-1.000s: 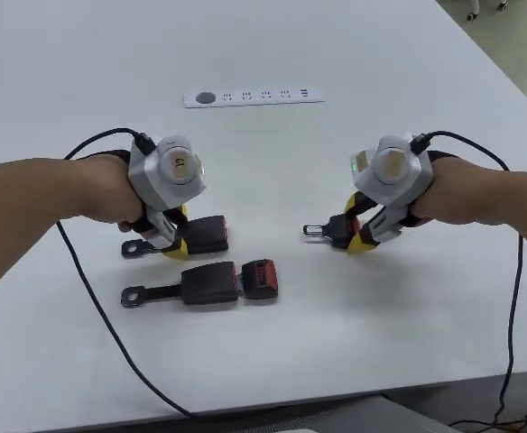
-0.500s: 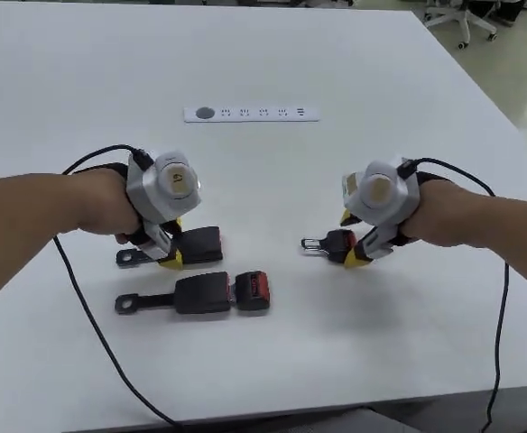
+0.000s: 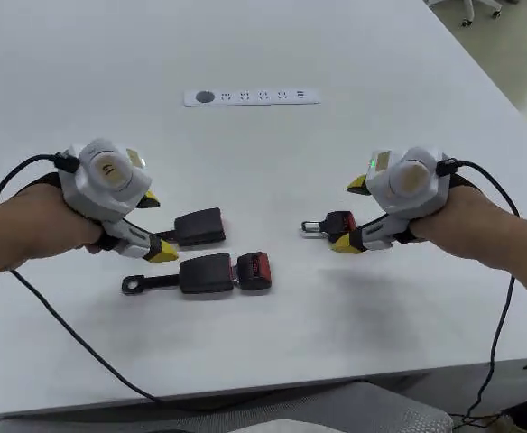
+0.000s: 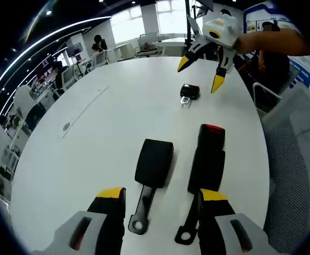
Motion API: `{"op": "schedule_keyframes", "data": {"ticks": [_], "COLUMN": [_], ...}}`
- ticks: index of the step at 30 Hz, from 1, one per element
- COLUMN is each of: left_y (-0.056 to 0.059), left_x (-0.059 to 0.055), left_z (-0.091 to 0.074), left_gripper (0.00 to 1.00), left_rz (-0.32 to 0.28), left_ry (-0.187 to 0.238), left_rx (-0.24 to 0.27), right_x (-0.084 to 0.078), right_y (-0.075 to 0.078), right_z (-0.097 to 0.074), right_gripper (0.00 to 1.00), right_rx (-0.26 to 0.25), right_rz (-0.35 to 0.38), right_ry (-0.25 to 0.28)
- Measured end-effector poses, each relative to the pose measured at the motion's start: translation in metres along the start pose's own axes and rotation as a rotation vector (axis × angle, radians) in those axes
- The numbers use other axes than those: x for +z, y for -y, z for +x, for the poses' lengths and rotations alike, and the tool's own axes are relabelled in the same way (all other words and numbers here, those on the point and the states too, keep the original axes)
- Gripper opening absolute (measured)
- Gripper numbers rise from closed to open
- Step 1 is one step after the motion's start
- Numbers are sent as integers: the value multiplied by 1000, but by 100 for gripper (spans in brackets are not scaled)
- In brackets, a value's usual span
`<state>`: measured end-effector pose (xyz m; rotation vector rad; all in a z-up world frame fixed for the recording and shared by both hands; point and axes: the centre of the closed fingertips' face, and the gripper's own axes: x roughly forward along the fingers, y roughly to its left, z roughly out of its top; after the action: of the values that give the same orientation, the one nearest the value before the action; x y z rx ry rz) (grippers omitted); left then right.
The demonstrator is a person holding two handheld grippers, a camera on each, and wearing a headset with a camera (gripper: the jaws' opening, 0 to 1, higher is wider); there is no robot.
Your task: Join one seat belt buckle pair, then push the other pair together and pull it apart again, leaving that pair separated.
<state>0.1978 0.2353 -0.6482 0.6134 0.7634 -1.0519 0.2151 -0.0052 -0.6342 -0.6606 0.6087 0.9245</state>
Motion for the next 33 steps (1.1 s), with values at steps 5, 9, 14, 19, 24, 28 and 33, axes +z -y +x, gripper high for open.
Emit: {"op": "schedule_keyframes", "data": {"ticks": [5,9,14,19,24,28,33], "left_y": [11,27,29,29,29,31,29], "left_x": [6,10,-2,-22,-55,-69,-72], "left_z": [-13,-24,-38,-56,-70,-78,-87], "left_gripper": [65,76,83,92,95,96,100], "left_rz": [-40,13,-81,-197,-253,-302,-335], "left_ry": [84,142,176,199,171,169,200], "left_rx": [56,86,123,147,183,204,256], "right_x": [9,7,-10,-13,-12,-6,-6], "right_y": [-22,-33,-44,-49,-53,-53,-51], "right_z": [-15,-19,-28,-38,-45,-53,-61], "right_gripper": [67,70,78,81,85,87,100], "right_rx": [21,26,15,12,15,12,-52], "right_rz": [38,73,149,231,258,309,333], "right_ry": [38,55,53,95,104,157,178]}}
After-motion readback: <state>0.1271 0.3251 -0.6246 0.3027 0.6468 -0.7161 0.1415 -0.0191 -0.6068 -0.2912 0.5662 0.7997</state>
